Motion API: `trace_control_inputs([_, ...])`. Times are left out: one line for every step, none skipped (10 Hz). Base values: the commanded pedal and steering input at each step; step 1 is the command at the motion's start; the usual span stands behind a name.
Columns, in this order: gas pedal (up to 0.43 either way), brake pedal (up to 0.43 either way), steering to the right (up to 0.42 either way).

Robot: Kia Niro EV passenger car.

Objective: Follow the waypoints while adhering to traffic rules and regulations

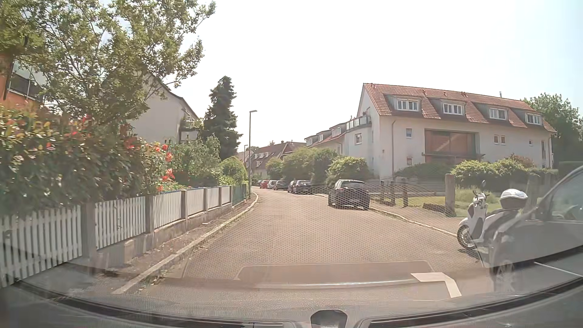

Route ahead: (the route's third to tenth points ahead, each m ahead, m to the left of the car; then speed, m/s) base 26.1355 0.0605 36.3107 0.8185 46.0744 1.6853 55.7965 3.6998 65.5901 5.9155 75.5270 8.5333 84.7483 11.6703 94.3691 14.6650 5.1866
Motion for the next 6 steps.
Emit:
trace_control_inputs([0.209, 0.0, -0.003])
trace_control_inputs([0.197, 0.0, -0.005])
trace_control_inputs([0.189, 0.0, -0.006])
trace_control_inputs([0.189, 0.0, -0.01])
trace_control_inputs([0.169, 0.0, -0.014])
trace_control_inputs([0.157, 0.0, -0.012])
